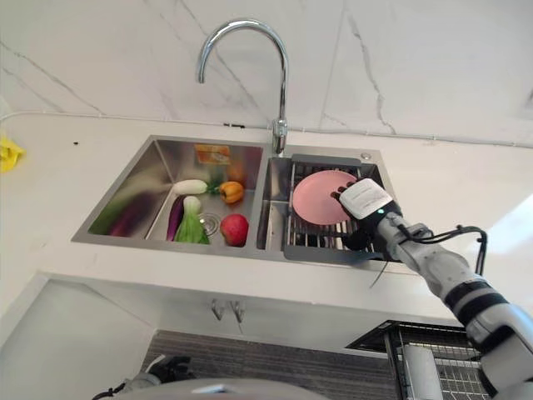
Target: Place the dishes in the dishwasher.
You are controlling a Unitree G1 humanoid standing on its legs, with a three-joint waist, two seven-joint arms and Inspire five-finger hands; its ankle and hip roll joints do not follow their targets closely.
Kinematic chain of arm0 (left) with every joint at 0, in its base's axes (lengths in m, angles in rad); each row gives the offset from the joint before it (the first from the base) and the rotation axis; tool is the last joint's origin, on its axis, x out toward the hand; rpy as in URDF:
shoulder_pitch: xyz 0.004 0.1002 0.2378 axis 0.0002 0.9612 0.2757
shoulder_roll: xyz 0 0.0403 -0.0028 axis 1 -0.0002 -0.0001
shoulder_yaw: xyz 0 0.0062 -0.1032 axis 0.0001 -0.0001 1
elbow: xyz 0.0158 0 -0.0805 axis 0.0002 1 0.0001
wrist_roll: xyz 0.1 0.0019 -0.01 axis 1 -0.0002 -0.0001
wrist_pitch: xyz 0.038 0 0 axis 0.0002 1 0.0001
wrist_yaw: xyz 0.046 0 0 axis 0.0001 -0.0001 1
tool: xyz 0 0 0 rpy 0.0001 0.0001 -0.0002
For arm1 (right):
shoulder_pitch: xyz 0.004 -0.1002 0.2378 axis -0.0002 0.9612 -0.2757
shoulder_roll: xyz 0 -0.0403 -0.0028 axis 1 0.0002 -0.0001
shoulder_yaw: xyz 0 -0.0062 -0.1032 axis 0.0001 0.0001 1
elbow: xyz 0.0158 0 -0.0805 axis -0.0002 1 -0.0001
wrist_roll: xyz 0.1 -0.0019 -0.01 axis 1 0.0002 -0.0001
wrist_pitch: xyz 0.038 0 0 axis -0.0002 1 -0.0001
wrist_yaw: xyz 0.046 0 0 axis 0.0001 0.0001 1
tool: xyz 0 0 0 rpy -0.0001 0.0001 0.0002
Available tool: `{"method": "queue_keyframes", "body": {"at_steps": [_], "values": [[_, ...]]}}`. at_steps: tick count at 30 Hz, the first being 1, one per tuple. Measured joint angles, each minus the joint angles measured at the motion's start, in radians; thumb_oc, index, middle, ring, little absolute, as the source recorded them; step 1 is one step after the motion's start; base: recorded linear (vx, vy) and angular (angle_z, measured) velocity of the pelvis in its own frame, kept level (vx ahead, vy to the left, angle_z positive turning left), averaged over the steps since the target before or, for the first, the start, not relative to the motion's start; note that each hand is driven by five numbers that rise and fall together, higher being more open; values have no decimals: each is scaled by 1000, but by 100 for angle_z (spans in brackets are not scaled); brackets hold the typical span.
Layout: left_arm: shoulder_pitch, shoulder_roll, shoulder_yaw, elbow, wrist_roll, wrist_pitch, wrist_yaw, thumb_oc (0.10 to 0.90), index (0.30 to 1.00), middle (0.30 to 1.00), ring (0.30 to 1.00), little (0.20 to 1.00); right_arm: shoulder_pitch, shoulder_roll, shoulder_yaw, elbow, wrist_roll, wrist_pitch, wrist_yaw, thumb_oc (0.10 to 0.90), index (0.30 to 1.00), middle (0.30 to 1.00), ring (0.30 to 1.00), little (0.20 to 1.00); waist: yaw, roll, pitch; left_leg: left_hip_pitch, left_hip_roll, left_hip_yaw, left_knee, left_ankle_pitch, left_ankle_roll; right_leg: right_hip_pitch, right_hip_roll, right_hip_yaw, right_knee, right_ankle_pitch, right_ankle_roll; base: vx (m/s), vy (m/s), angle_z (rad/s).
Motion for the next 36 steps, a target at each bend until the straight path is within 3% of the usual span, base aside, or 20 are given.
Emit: {"method": "queue_keyframes", "body": {"at_steps": [3,4,5,7,12,14,21,36], "values": [[-1,-1,0,0,10,0,5,800,900,900,900,900,-2,35,4,21,-39,27,-29,800,900,900,900,900,0,0,0,-1,0,-1,1,0,0,-1,0,-2,0,0,0,0,0,0],[-2,-1,0,2,11,0,8,800,900,900,900,900,-6,46,4,34,-63,42,-44,582,573,573,573,573,-1,0,0,0,1,0,2,1,-1,0,1,-1,0,0,0,30,-13,-1],[-2,-2,-1,6,12,0,13,800,900,900,900,900,-7,50,6,42,-67,46,-51,400,300,300,300,300,1,0,0,-1,1,-1,2,1,-1,0,1,-2,0,0,0,30,-14,0],[-3,0,-1,14,15,0,26,800,900,900,900,900,-9,106,7,105,-85,91,-86,400,300,300,300,300,-1,-6,-4,0,4,-1,2,2,-3,0,4,-6,0,0,-1,0,0,0],[-7,-2,-4,18,26,1,44,800,900,900,900,900,-8,132,29,138,-143,95,-121,400,300,300,300,300,-4,-7,-6,-3,7,-1,-2,4,-7,-3,5,-22,-1,-5,-8,3,-1,-1],[-9,-6,-7,18,28,1,51,800,900,900,900,900,-8,168,29,138,-144,128,-149,400,300,300,300,300,-2,-2,-9,-5,7,-2,-2,6,-10,-4,5,-23,-1,-8,-12,0,0,0],[-3,-15,-5,17,30,0,81,800,900,900,900,900,-8,170,25,97,-144,157,-207,400,300,300,300,300,22,9,-20,-10,10,-8,-2,11,-14,-5,9,-27,0,-11,-17,10,-3,3],[9,-15,1,16,47,1,111,800,900,900,900,900,33,177,-28,59,-138,162,-266,400,300,300,300,300,24,5,-22,-8,12,-23,3,11,-14,2,13,-34,4,-9,-18,2,-2,2]]}}
